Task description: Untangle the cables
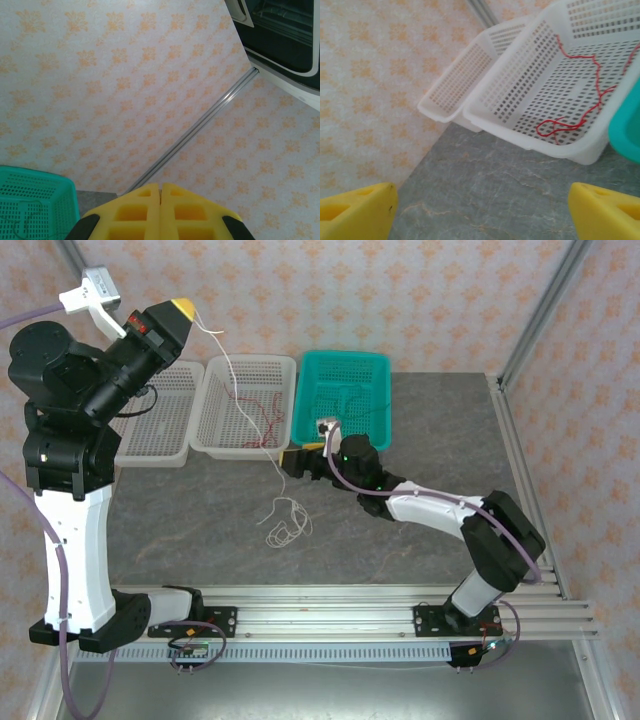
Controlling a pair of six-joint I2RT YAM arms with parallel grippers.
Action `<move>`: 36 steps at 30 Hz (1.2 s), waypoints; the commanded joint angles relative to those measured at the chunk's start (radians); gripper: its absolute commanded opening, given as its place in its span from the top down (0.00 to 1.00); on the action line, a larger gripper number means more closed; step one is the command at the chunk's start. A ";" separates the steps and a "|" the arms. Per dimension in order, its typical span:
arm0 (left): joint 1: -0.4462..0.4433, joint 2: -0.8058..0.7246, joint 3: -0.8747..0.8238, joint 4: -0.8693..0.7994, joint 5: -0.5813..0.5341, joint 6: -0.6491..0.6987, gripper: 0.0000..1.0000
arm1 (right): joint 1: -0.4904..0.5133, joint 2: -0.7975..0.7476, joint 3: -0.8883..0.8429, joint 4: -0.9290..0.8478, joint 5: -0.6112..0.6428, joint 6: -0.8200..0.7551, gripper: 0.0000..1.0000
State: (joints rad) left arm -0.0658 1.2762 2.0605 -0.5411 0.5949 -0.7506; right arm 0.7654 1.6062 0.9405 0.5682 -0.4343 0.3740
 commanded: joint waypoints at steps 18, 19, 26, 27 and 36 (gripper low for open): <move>-0.014 -0.002 -0.003 0.021 0.011 0.023 1.00 | 0.119 0.048 -0.005 0.258 -0.186 -0.377 0.10; -0.013 -0.003 -0.002 0.020 0.011 0.024 1.00 | 0.121 0.077 0.023 0.267 -0.191 -0.376 0.10; -0.013 -0.012 -0.005 0.008 -0.001 0.035 1.00 | 0.125 0.267 0.205 0.229 -0.083 -0.356 0.38; -0.013 -0.015 -0.005 -0.003 -0.011 0.046 1.00 | 0.126 0.277 0.208 0.235 -0.077 -0.351 0.53; -0.012 -0.254 -0.370 -0.233 -0.568 0.237 1.00 | 0.117 -0.093 -0.051 0.067 -0.086 -0.385 1.00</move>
State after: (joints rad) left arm -0.0723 1.1290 1.8469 -0.6815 0.2783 -0.6083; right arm 0.8906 1.6989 0.9447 0.6838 -0.5339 0.0200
